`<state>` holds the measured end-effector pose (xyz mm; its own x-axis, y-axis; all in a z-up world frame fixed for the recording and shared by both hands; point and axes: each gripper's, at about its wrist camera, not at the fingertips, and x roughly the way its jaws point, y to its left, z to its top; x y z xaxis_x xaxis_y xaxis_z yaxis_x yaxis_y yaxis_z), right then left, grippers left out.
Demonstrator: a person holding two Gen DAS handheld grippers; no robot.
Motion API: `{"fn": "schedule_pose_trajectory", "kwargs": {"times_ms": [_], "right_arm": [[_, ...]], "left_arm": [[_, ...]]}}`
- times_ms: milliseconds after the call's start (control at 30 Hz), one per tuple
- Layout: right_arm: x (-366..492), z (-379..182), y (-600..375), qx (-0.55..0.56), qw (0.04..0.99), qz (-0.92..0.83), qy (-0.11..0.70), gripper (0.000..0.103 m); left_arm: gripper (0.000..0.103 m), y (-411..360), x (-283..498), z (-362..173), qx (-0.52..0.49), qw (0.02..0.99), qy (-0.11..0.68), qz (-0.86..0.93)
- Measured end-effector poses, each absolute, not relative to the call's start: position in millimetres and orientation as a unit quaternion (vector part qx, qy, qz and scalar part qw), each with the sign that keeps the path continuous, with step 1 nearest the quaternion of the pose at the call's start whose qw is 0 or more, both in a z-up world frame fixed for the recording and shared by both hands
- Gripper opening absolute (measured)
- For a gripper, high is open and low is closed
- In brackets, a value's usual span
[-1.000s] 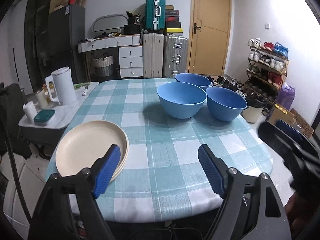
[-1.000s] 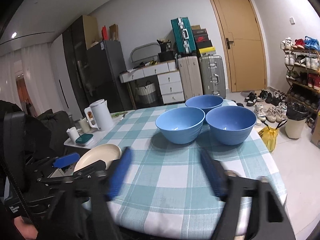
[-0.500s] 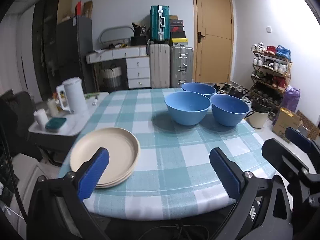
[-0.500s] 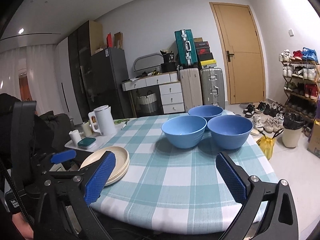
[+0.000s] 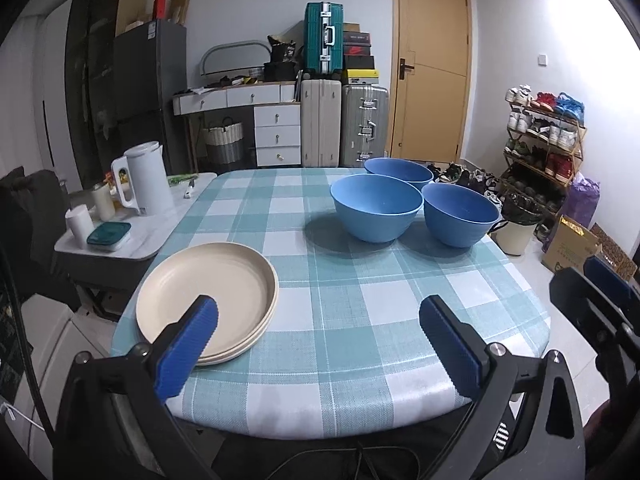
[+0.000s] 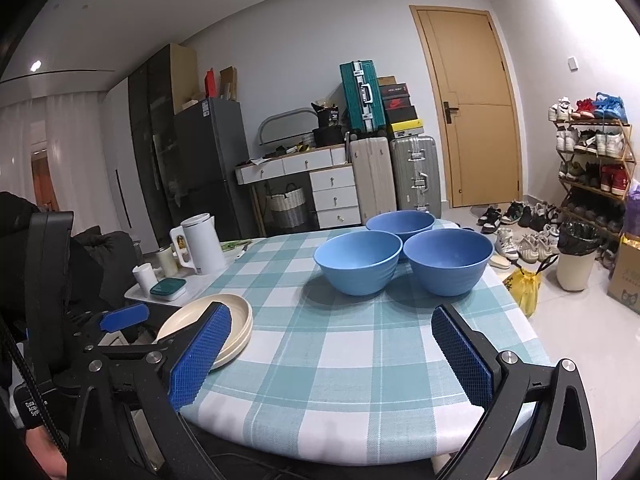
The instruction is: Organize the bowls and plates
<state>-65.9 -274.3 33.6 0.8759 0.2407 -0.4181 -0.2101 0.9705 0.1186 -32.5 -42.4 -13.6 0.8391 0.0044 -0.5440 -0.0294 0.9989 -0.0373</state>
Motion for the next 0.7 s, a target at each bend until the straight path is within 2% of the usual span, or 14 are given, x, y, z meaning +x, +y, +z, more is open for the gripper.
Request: {"fn": "schedule_pose_trajectory", "kwargs": {"times_ms": [467,700], "right_arm": [[-46.3,11.4,-293.3,0.072,0.967,0.107,0.222,0.102],[-8.4,-13.2,-299.1,0.078,0.957,0.107,0.257,0.102]], "left_arm": [[0.102,-40.0,-5.3,-47.9,-0.028,0.946,0.322,0.010],[0.102,-45.3,18.8,-72.0,-0.022,0.933,0.358,0.005]]}}
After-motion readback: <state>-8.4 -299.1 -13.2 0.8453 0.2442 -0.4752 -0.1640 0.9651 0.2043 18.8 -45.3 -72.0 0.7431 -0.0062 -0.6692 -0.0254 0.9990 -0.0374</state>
